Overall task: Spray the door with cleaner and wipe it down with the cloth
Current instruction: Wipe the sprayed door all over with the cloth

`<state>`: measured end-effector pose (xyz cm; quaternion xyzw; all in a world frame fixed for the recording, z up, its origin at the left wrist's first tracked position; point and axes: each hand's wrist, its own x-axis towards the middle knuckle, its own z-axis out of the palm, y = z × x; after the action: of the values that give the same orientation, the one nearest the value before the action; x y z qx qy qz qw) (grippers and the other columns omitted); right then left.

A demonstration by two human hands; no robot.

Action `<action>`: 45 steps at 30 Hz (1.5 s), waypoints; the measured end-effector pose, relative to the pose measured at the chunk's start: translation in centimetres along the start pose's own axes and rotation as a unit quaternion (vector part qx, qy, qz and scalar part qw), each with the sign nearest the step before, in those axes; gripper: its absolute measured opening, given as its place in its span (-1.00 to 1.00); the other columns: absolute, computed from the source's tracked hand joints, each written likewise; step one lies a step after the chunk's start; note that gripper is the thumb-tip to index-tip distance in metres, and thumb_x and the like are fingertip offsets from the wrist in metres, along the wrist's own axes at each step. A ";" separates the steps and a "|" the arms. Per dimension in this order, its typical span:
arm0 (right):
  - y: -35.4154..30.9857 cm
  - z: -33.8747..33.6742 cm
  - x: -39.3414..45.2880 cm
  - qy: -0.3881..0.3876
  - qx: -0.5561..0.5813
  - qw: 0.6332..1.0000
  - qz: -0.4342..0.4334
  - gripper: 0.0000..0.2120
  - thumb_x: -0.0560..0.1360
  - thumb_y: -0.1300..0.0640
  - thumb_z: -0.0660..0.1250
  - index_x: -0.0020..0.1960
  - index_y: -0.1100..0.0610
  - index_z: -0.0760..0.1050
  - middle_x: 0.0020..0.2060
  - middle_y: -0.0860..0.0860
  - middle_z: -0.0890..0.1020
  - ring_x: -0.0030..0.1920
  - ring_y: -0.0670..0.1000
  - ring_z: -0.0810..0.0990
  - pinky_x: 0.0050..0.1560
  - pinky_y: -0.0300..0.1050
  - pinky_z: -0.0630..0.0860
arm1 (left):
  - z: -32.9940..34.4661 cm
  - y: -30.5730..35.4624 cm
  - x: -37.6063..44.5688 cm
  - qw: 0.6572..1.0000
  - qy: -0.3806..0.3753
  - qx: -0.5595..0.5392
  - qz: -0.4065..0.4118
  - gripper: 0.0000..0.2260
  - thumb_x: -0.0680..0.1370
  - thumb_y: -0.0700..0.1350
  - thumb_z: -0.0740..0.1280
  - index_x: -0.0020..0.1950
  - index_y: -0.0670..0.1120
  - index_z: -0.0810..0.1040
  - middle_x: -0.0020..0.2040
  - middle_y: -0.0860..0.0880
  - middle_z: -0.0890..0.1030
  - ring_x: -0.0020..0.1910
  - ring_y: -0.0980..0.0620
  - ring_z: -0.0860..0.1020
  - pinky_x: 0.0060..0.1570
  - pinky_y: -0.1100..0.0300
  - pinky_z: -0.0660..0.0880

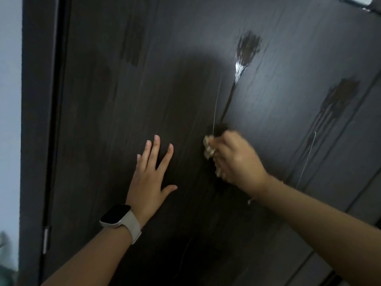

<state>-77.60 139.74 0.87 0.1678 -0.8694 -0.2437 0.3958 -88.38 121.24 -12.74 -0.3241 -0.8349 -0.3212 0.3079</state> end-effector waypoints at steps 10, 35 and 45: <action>1.7 -2.8 3.1 -0.034 -0.066 0.996 -0.051 -0.46 0.14 0.31 0.60 0.10 0.36 0.59 -0.10 0.19 0.53 -0.16 0.20 0.48 -0.29 -0.01 0.49 | -0.8 -0.1 -0.2 1.000 -0.015 0.010 0.006 0.01 0.38 0.06 0.53 0.59 0.10 -0.12 0.60 -0.04 -0.25 0.57 -0.09 -0.17 0.47 -0.11 0.03; 4.6 -5.6 6.5 -0.001 -0.021 0.997 -0.077 -0.78 0.59 0.19 0.25 0.06 0.31 0.61 -0.11 0.23 0.54 -0.13 0.24 0.49 -0.25 0.10 0.52 | -3.0 2.8 2.9 0.995 0.090 -0.042 -0.015 -0.20 0.51 0.13 0.36 0.60 0.10 -0.04 0.61 -0.05 -0.12 0.58 -0.08 -0.06 0.50 -0.17 0.04; 0.8 -2.0 0.9 -0.124 -0.019 0.972 -0.200 -0.67 0.43 0.20 0.45 0.18 0.23 0.60 0.02 0.08 0.48 -0.09 0.08 0.49 -0.18 -0.05 0.56 | -3.1 3.8 4.5 0.998 0.042 -0.026 -0.050 -0.07 0.47 0.19 0.39 0.56 0.15 -0.24 0.56 0.00 -0.35 0.55 -0.03 -0.27 0.50 -0.13 -0.09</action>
<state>-76.73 139.36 2.95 0.2994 -0.8558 -0.3528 0.2313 -87.33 122.80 -6.31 -0.2757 -0.8280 -0.3708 0.3176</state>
